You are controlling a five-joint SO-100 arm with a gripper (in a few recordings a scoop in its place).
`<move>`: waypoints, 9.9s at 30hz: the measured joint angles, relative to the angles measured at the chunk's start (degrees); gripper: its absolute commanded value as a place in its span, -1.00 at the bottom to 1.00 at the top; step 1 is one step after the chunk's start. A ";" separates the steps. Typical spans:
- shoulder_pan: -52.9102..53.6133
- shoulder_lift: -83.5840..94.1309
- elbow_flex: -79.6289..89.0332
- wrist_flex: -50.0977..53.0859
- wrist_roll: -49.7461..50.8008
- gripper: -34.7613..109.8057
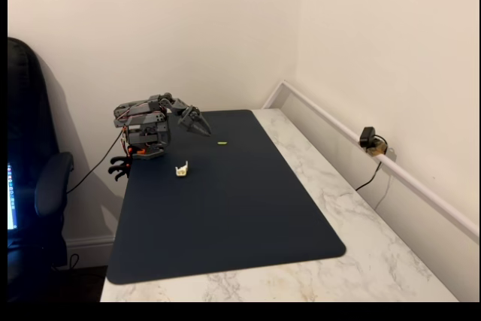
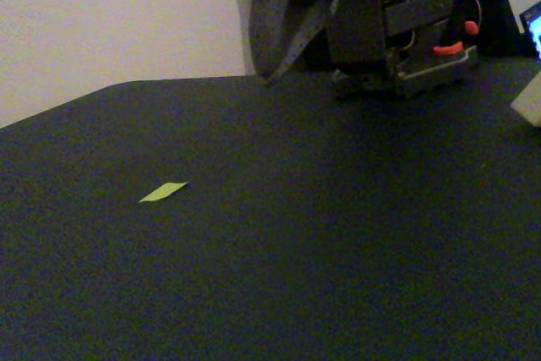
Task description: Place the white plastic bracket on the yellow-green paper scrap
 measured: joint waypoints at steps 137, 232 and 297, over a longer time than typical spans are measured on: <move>-56.25 -73.74 -47.64 14.41 67.41 0.01; -21.62 -87.19 -83.85 37.00 39.29 -0.52; 16.44 -118.04 -88.95 27.60 37.53 -0.49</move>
